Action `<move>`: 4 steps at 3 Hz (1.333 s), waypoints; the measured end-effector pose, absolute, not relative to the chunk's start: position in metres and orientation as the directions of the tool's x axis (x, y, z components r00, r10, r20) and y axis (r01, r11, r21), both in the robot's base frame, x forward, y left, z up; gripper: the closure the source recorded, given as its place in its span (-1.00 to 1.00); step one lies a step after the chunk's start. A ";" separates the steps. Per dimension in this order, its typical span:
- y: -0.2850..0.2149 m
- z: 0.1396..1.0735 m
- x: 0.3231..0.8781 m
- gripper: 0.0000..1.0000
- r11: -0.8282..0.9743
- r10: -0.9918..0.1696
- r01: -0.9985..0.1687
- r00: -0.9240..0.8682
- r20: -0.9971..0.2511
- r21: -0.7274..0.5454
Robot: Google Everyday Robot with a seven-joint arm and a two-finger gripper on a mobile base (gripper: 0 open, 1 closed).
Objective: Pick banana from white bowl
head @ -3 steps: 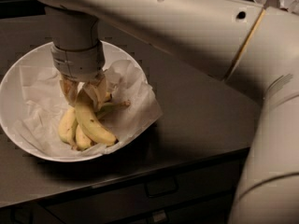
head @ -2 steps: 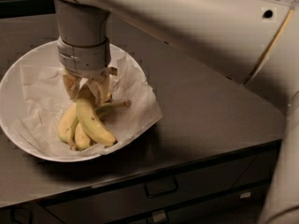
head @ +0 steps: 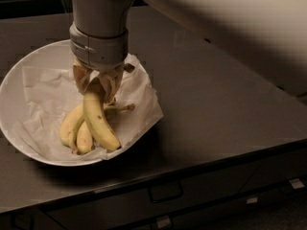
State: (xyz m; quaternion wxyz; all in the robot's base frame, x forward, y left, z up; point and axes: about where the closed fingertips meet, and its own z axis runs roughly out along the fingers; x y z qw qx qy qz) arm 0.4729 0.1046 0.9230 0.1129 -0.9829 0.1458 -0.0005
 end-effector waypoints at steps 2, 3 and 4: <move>0.085 0.973 0.476 1.00 -0.919 -0.289 -0.266 0.956 0.040 -0.290; 0.082 0.991 0.484 1.00 -0.904 -0.249 -0.220 0.968 0.033 -0.367; 0.085 0.993 0.484 1.00 -0.903 -0.242 -0.210 0.970 0.039 -0.374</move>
Offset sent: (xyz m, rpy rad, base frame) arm 0.0025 -0.0291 0.0724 0.0470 -0.1116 0.0153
